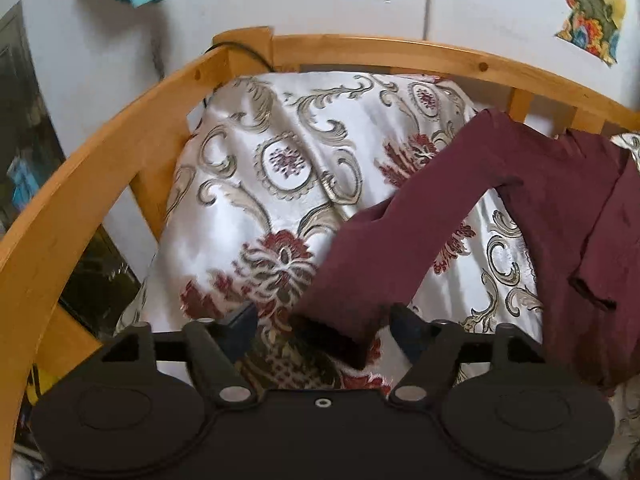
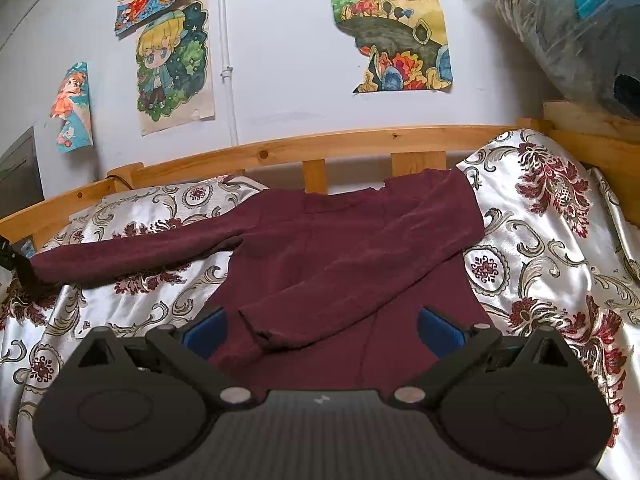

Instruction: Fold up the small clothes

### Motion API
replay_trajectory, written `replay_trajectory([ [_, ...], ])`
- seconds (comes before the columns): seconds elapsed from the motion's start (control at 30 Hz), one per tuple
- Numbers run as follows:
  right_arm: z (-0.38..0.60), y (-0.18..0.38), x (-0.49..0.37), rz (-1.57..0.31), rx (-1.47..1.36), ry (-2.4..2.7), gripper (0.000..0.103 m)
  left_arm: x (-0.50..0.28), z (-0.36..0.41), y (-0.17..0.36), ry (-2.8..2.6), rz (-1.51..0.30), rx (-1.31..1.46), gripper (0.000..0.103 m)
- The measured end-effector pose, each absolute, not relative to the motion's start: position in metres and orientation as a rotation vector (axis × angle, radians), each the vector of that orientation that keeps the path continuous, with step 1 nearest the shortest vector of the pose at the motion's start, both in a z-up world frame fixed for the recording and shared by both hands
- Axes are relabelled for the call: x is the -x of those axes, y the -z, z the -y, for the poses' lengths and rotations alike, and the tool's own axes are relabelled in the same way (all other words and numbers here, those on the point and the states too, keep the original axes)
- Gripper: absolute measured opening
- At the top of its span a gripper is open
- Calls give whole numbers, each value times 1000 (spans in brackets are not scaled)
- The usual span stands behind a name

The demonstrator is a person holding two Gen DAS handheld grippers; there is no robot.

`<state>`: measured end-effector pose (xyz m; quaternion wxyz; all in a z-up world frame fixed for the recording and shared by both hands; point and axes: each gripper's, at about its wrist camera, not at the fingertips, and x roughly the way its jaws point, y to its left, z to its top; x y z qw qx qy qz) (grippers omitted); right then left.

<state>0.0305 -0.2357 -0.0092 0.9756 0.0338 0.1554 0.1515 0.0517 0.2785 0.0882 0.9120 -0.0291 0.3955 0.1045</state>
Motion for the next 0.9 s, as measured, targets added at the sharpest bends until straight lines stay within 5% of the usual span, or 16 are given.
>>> replay_trajectory([
  [0.2, 235, 10, -29, -316, -69, -311, 103, -75, -282, -73, -206, -893, 138, 67],
  [0.23, 236, 10, -28, -315, -68, -311, 103, -76, -283, -72, -206, -883, 141, 55],
  [0.3, 237, 11, -28, -315, -65, -310, 103, -77, -284, -71, -198, -886, 139, 13],
  [0.33, 237, 11, -27, -315, -63, -308, 103, -77, -285, -73, -194, -896, 148, 6],
  [0.9, 235, 12, -40, -351, -56, -300, 103, -97, -261, -161, 27, -871, 462, 4],
])
